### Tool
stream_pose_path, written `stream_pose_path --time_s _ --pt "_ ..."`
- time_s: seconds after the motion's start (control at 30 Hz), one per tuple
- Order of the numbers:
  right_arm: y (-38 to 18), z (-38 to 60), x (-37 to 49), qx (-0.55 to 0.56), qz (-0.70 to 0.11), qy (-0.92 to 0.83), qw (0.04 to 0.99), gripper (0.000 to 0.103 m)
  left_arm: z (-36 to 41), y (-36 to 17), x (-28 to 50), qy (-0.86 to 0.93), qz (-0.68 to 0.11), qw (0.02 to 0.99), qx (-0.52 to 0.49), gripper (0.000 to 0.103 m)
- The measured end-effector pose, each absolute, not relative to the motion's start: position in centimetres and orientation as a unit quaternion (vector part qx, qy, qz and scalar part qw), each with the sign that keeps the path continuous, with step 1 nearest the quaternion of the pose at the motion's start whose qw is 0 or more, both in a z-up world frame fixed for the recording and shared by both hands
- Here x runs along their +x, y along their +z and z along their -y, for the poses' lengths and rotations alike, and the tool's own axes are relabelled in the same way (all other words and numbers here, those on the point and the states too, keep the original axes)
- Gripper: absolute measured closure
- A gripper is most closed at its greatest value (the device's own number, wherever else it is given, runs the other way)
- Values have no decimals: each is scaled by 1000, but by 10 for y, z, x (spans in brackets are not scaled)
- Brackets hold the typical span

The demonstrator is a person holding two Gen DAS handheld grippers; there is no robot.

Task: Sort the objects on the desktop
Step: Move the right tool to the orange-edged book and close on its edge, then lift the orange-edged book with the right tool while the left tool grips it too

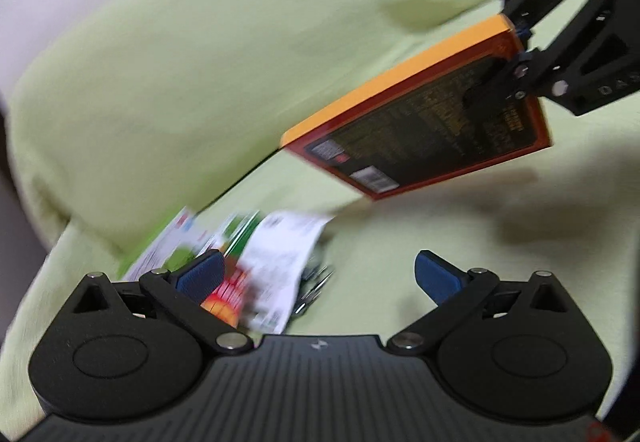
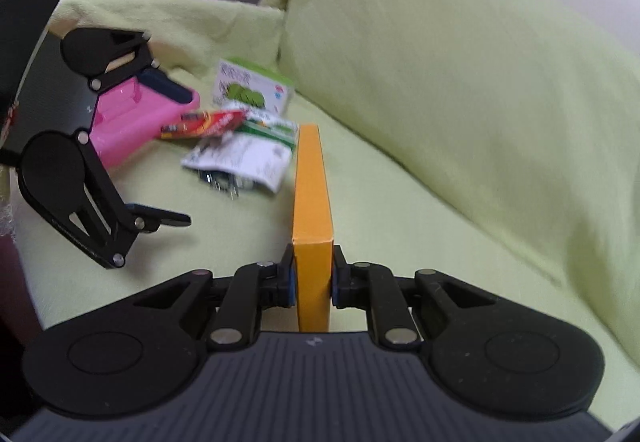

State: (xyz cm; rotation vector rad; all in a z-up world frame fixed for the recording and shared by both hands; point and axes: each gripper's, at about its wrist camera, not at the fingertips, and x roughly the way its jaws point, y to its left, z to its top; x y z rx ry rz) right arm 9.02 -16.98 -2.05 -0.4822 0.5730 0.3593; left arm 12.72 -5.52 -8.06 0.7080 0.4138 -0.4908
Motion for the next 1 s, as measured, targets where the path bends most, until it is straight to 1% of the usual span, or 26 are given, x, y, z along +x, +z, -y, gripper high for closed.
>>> stream_pose_path --time_s 0.2,0.37,0.5,0.57,0.6,0.67,0.77,0.9,0.97,1.0 --pt "-25 184 85 -245 -305 162 906 90 80 -63 125 -309 -176 847 395 1" --pt "-29 187 84 -275 -300 159 899 86 92 -53 134 -354 -162 805 448 1" --pt "-31 191 77 -307 -293 176 888 87 101 -56 146 -367 -147 764 510 4" --pt "-33 192 72 -328 -285 186 881 88 106 -58 151 -370 -140 752 527 9" --pt "-35 193 69 -338 -282 191 878 88 109 -59 152 -374 -141 746 533 10" --pt "-37 195 63 -352 -278 194 872 89 115 -63 154 -384 -141 730 547 18" --pt "-39 200 59 -360 -275 198 869 89 123 -68 152 -396 -144 700 576 26" --pt "-38 206 58 -360 -276 196 870 89 132 -77 149 -411 -143 680 590 31" --pt "-39 208 59 -359 -277 191 871 89 135 -80 149 -417 -148 678 587 38" --pt "-39 209 60 -360 -277 187 871 89 138 -82 148 -416 -148 677 588 39"
